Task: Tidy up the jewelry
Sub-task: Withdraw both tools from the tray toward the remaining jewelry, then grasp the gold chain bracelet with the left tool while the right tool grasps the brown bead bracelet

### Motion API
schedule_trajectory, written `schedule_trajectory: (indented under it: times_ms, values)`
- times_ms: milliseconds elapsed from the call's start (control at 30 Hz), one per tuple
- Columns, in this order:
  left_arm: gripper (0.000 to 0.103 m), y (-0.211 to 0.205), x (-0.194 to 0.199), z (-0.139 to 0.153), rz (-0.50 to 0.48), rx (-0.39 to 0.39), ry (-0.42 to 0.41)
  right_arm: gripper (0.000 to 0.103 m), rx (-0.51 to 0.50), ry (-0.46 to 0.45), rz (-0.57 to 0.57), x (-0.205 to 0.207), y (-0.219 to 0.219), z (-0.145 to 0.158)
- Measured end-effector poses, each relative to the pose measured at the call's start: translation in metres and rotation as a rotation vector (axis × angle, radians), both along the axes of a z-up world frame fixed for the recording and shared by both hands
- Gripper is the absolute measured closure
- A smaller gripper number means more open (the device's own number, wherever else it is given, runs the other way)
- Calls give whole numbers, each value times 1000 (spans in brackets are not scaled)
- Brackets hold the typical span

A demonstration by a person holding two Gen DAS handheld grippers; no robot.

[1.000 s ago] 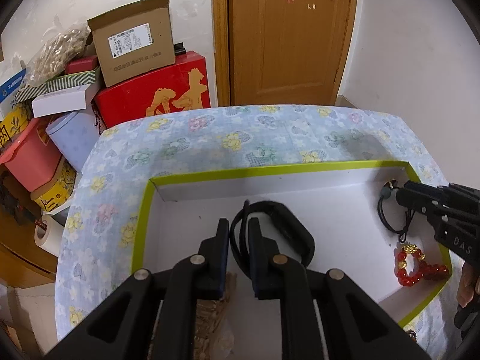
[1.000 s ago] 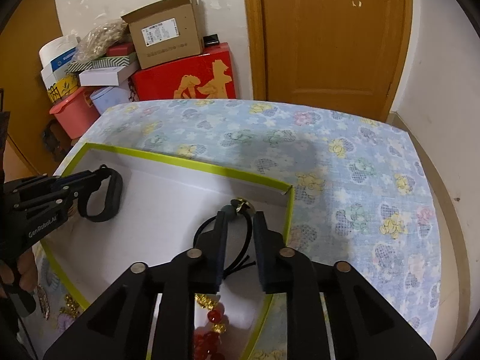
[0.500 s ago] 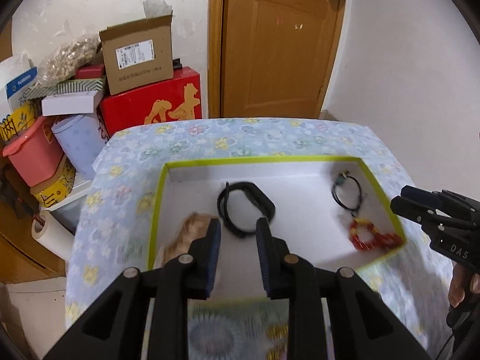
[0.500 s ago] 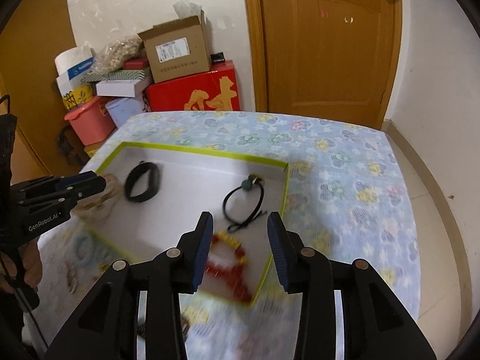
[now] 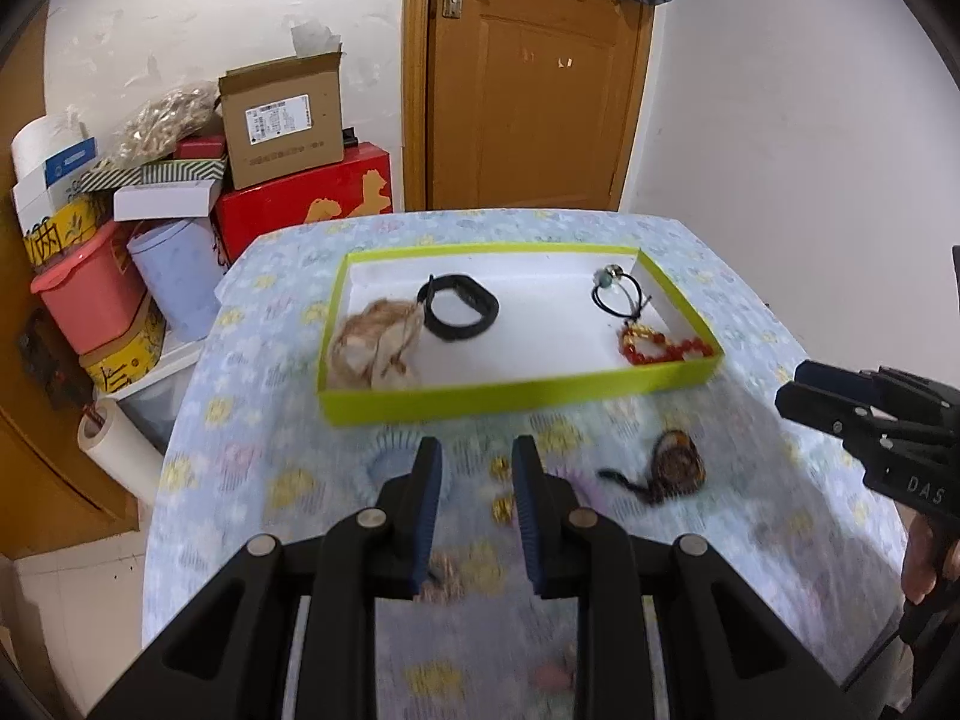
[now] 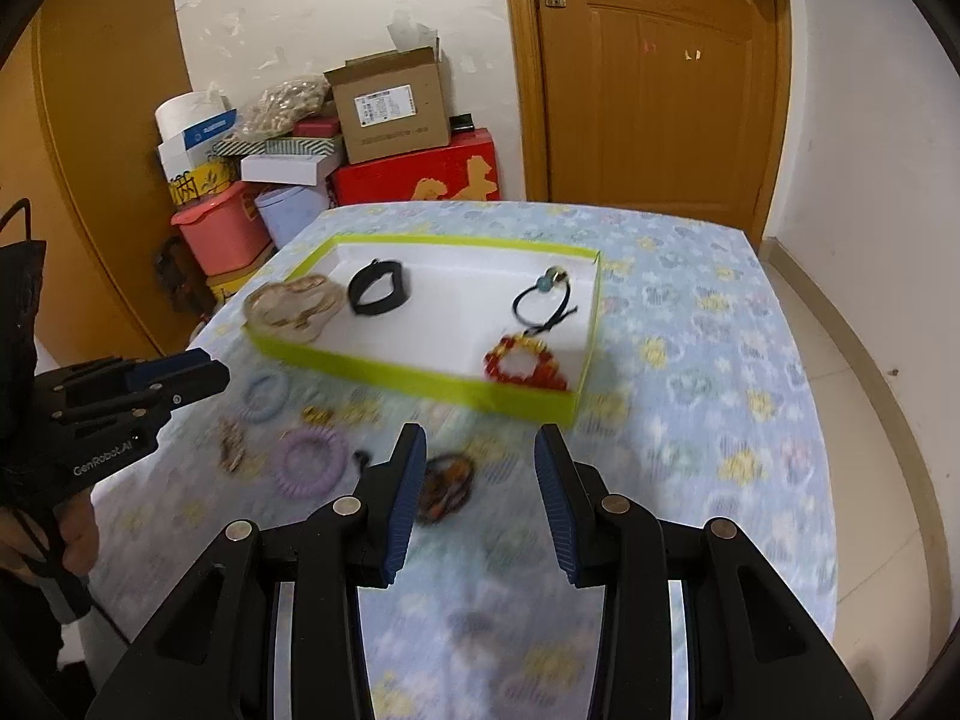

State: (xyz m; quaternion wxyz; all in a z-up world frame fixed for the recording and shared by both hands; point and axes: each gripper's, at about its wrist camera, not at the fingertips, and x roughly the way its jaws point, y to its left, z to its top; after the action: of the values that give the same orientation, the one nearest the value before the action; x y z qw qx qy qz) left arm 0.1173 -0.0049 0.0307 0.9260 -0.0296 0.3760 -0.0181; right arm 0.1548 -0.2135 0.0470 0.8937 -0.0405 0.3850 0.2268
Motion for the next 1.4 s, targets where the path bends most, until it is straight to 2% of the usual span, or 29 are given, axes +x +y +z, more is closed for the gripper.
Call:
schedule_trajectory:
  times_ms: [367,733,967,1033,1133,1400]
  values:
    - [78,3,-45,-5,13,-6,-12,64,42,16,66,-50,5,-7]
    - [78,21,-68,-13,52,-40,-7,64,52,86,76,-59,7,-26]
    - [77,26,-62,-25,66,-54,30,64,41,102,93,-56,11,-33]
    - [71,27,-59,-28,66,-62,38,64,39,105,95,-55,12,-35]
    - [67,28,-50,-34,67,-76,51,64,34,106,97,-51,14,-37]
    - [66,29,-22,-51,73,-135,97,64,27,118,80,-37,14,-43]
